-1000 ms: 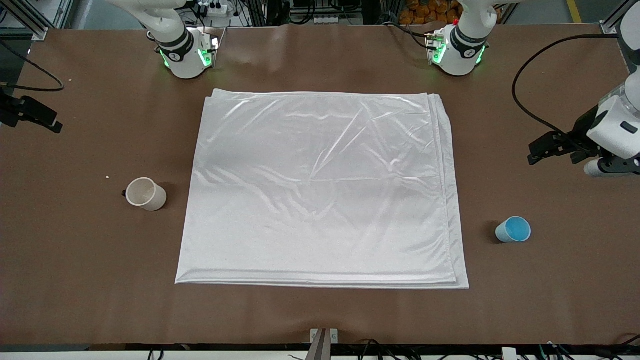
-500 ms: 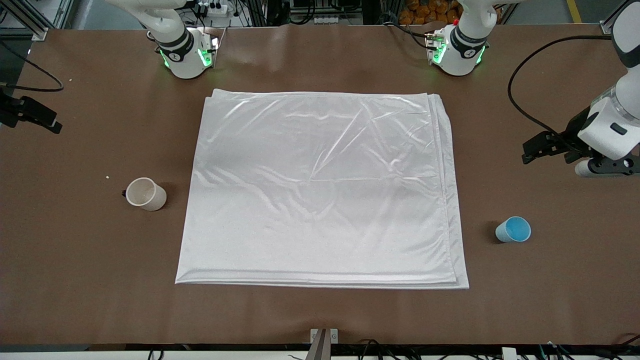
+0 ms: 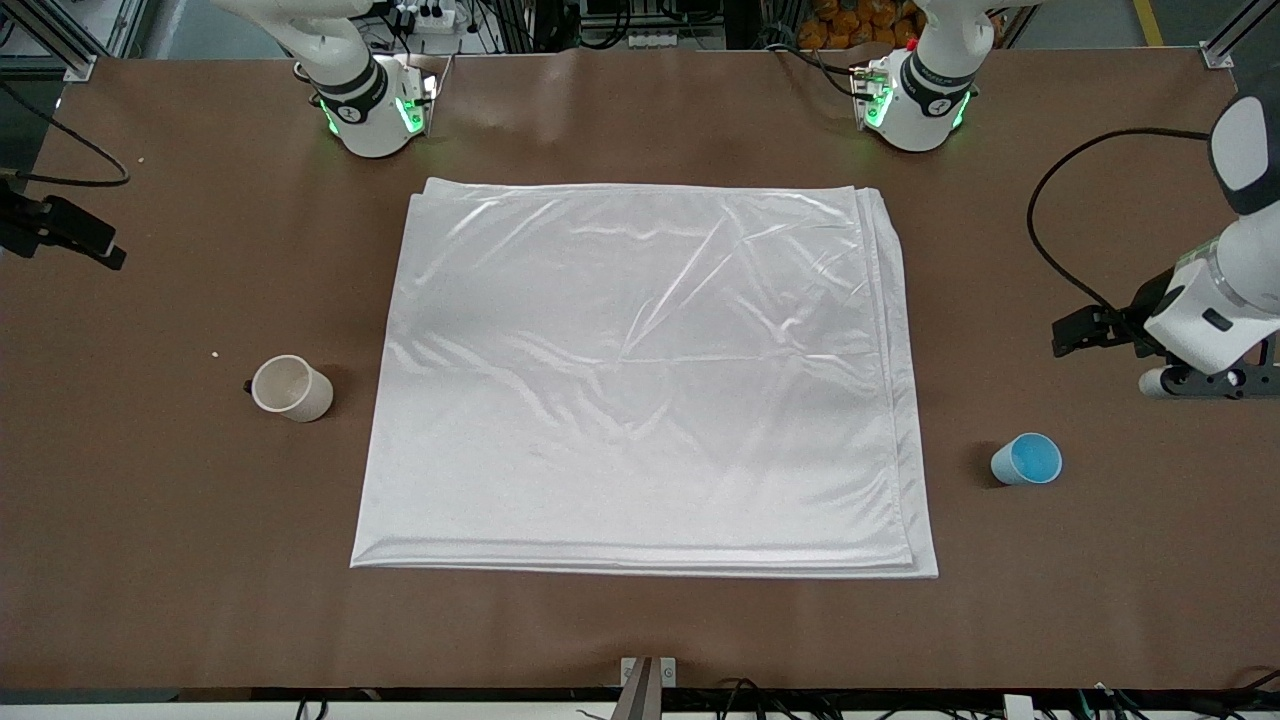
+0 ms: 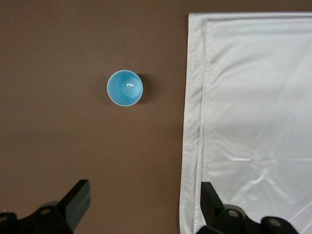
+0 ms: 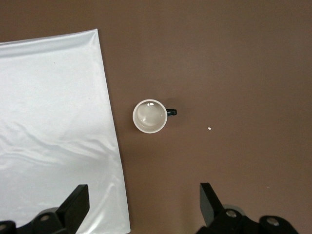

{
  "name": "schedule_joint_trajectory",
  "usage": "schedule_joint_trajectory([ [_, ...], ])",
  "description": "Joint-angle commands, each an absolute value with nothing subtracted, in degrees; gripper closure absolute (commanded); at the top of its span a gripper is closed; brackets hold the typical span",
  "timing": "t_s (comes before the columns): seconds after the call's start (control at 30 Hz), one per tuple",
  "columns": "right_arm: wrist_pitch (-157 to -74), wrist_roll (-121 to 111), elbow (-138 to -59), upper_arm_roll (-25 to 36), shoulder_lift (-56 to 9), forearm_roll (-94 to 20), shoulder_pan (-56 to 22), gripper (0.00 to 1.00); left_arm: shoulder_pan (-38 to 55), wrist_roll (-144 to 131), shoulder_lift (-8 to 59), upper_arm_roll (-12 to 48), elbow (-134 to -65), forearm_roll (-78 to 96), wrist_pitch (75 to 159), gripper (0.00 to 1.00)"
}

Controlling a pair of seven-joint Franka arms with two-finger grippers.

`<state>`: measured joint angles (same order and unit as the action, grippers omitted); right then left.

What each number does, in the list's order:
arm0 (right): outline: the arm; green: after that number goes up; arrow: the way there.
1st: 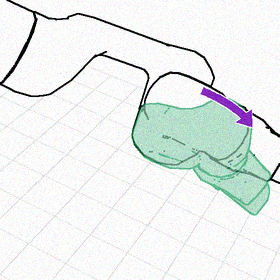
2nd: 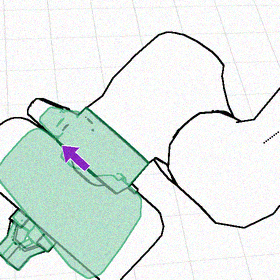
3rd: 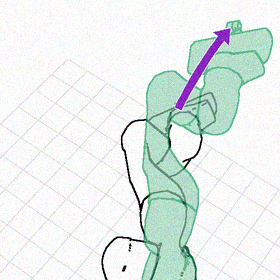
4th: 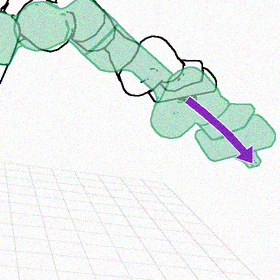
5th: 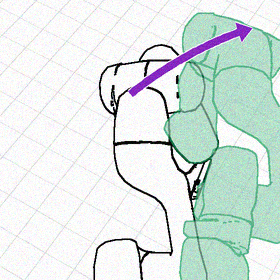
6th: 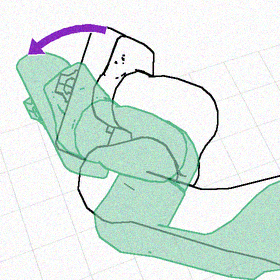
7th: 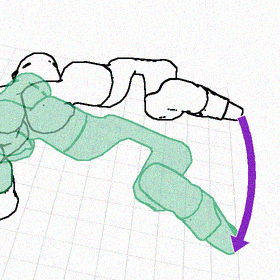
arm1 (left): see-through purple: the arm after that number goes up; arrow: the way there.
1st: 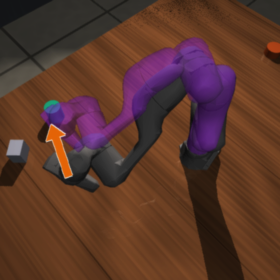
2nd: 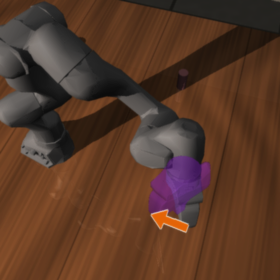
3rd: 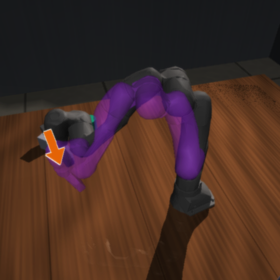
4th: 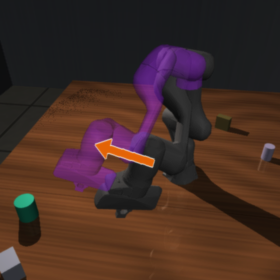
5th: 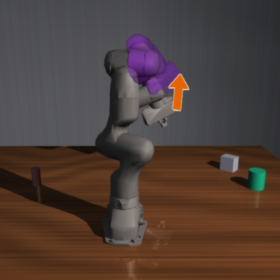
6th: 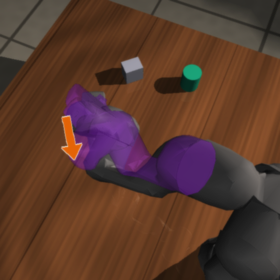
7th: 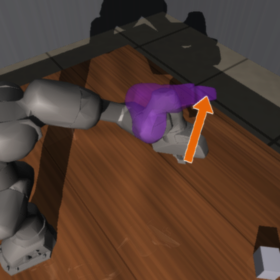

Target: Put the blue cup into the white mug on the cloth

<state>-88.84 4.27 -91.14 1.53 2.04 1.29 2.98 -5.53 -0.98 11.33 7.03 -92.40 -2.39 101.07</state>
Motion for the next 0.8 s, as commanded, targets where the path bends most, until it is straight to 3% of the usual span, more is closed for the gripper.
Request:
schedule_joint_trajectory([
  [0.0, -90.3, 4.7, -92.7, 1.8, 2.5, 1.7, 2.9, 0.0, -8.1, 3.3, 15.0, 7.3, -92.0, -3.7, 102.9, 0.0],
  [0.47, -98.3, -1.0, -100.7, 1.9, 2.6, 1.8, 3.1, 0.0, -10.8, 7.5, 23.1, 7.3, -91.9, -6.8, 108.9, 0.0],
  [0.77, -109.9, -8.6, -109.9, 1.9, 2.5, 1.8, 3.8, 0.0, -11.5, 7.5, 27.7, 7.3, -91.5, -8.9, 114.2, 0.0],
])
